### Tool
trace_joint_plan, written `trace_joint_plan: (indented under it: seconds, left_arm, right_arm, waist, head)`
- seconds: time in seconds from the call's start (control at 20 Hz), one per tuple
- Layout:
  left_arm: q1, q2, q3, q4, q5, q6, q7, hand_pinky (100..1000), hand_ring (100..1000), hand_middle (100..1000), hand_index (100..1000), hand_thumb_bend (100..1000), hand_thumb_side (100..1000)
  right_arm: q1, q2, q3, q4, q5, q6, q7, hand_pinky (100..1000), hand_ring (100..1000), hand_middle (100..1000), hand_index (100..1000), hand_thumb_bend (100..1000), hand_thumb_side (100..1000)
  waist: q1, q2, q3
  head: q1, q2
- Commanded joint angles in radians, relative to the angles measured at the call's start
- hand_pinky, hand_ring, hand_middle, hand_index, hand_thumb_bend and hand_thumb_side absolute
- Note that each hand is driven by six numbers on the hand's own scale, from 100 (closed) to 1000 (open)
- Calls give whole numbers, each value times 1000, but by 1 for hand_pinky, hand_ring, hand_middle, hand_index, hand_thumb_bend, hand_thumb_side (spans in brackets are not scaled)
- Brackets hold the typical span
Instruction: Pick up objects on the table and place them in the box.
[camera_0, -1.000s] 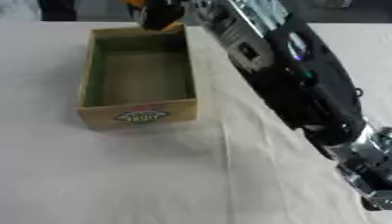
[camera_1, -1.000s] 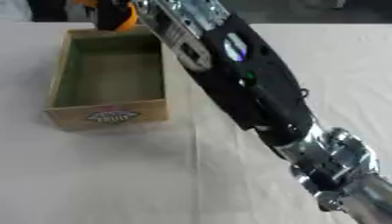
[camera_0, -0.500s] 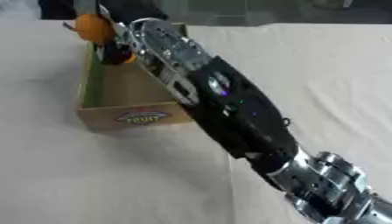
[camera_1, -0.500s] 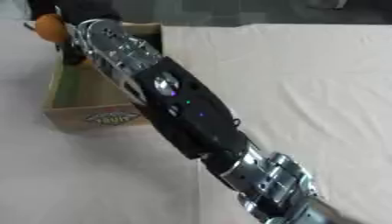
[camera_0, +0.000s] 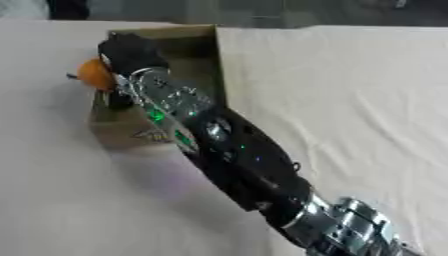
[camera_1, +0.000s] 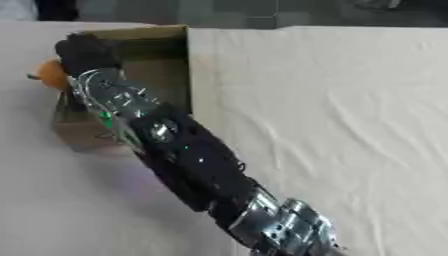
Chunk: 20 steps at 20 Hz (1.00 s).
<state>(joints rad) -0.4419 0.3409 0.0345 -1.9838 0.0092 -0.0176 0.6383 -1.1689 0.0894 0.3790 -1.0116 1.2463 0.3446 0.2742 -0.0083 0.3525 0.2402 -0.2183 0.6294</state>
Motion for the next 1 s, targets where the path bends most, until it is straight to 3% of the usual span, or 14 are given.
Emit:
trace_joint_plan:
  seconds: [0.05, 0.1, 0.15, 0.2, 0.25, 0.4, 0.6, 0.7, 0.75, 0.8, 1.0]
  left_arm:
    - [-14, 10, 3, -16, 1, -4, 1, 755, 690, 708, 867, 100, 911]
    - [-14, 10, 3, -16, 1, -4, 1, 755, 690, 708, 867, 100, 911]
    - [-14, 10, 3, -16, 1, -3, 1, 755, 690, 708, 867, 100, 911]
    - [-13, 11, 3, -16, 1, -3, 1, 755, 690, 708, 867, 100, 912]
    - [-13, 11, 3, -16, 1, -3, 1, 755, 690, 708, 867, 100, 911]
    - [-13, 11, 2, -16, 1, -3, 1, 755, 690, 708, 868, 100, 911]
    - [-11, 11, 2, -16, 1, -2, 0, 755, 691, 708, 868, 100, 910]
    - [-11, 12, 2, -16, 1, -2, 0, 755, 691, 708, 868, 100, 910]
    - [-10, 12, 2, -16, 1, -2, 0, 755, 691, 708, 868, 100, 909]
    - [-9, 12, 3, -16, 0, -1, 0, 755, 691, 708, 868, 100, 909]
    - [-3, 15, 6, -16, -2, -1, 3, 755, 691, 708, 868, 100, 910]
  right_arm:
    - [-19, 10, 3, 29, 26, -40, 18, 795, 855, 566, 691, 100, 449]
    - [-20, 9, 2, 34, 34, -53, 32, 801, 867, 585, 713, 100, 493]
    - [-22, 8, 0, 36, 42, -64, 47, 825, 916, 657, 786, 100, 684]
    - [-24, 7, -2, 35, 49, -71, 62, 834, 931, 682, 817, 100, 780]
    - [-26, 6, -4, 28, 56, -75, 78, 839, 940, 700, 834, 119, 814]
    - [-37, 0, -5, -4, 70, -78, 119, 848, 951, 731, 866, 243, 863]
    - [-58, -15, -7, -48, 90, -70, 153, 852, 958, 739, 877, 302, 889]
    - [-68, -22, -9, -65, 98, -64, 161, 852, 958, 739, 876, 291, 890]
    - [-71, -26, -11, -73, 100, -61, 163, 851, 954, 734, 867, 224, 916]
    - [-74, -29, -14, -86, 97, -55, 162, 850, 951, 728, 864, 230, 886]
    - [-91, -64, -38, -166, 56, -26, 125, 849, 937, 709, 858, 110, 926]
  waist:
    - [5, -18, 2]
    - [5, -18, 1]
    - [5, -18, 1]
    - [5, -19, 1]
    - [5, -19, 1]
    - [6, -21, -1]
    - [6, -26, -3]
    - [6, -28, -3]
    - [6, -29, -4]
    - [6, -31, -5]
    - [8, -37, -12]
  head:
    - [0, -13]
    - [1, -12]
    - [1, -11]
    - [2, -10]
    - [2, -9]
    - [4, -9]
    - [5, -7]
    - [5, -7]
    - [6, -7]
    - [7, -6]
    - [17, 0]
